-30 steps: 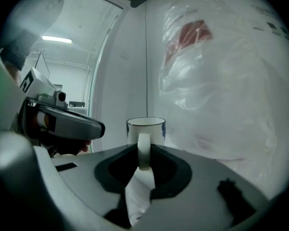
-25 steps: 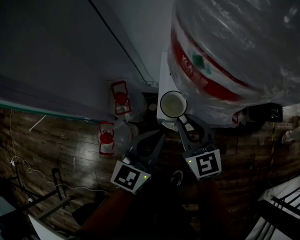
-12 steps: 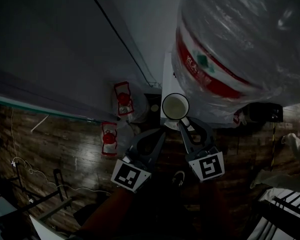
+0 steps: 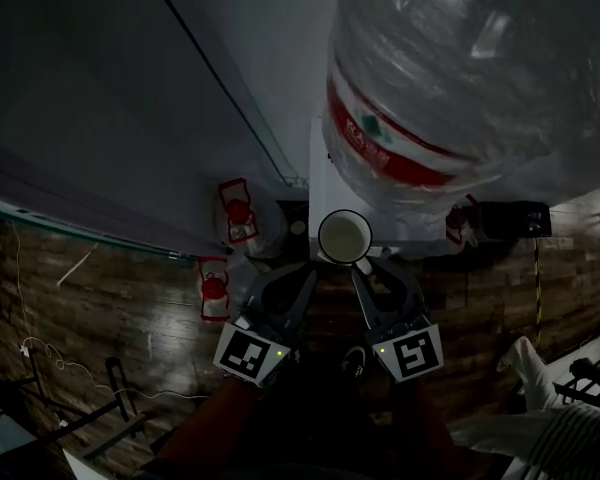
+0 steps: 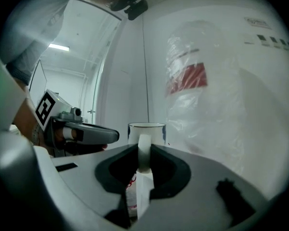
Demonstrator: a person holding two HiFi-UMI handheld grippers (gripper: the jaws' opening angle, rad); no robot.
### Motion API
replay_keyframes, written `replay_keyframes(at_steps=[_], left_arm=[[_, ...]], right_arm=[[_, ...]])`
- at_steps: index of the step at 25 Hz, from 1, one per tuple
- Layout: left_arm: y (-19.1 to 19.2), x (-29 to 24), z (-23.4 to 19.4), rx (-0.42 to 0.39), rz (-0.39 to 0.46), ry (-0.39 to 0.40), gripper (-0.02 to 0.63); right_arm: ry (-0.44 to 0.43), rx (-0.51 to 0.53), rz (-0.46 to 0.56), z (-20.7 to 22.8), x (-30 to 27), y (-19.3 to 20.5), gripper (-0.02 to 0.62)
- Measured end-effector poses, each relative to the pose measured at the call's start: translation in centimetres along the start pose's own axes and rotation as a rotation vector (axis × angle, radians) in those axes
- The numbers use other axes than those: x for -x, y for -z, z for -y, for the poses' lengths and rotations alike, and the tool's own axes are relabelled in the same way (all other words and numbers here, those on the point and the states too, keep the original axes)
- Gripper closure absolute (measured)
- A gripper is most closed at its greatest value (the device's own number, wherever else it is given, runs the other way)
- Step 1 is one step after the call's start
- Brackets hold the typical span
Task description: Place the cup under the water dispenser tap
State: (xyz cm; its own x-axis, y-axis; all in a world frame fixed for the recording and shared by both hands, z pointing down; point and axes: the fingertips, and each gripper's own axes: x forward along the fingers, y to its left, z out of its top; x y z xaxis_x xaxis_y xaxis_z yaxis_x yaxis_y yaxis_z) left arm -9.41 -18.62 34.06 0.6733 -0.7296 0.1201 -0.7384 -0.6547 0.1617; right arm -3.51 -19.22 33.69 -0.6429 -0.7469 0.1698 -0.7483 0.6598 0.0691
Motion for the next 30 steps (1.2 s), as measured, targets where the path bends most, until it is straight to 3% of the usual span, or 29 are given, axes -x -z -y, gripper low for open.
replay_keyframes(at_steps=[5,10,18,25,30], left_arm=[[0.4,-0.5,1.0,-0.027,0.052,0.051,0.600],[4.6,-1.6,2.1,0.033,-0.011,0.069,0.600],[11.6,-2.3,4.1,0.039,-0.040,0.066,0.600],[14.8,-2.4,6.6,0.060,-0.062,0.094,0.600],[18.6,-3.4,6.6,0.067,-0.086,0.093,0.600]], right_arm=[[0.061,-0.049,0.018,0.3,2.5,0.6,0.529],[0.095,-0.093,0.024,0.6,4.9,3.8,0.529],[0.088,-0.147,0.017,-0.4,8.7,11.5,0.529],[0.075,-0.154,-0.009,-0.6,10.4,14.5,0.529],[0.071,-0.156,-0.019,-0.3,10.5,18.9,0.529]])
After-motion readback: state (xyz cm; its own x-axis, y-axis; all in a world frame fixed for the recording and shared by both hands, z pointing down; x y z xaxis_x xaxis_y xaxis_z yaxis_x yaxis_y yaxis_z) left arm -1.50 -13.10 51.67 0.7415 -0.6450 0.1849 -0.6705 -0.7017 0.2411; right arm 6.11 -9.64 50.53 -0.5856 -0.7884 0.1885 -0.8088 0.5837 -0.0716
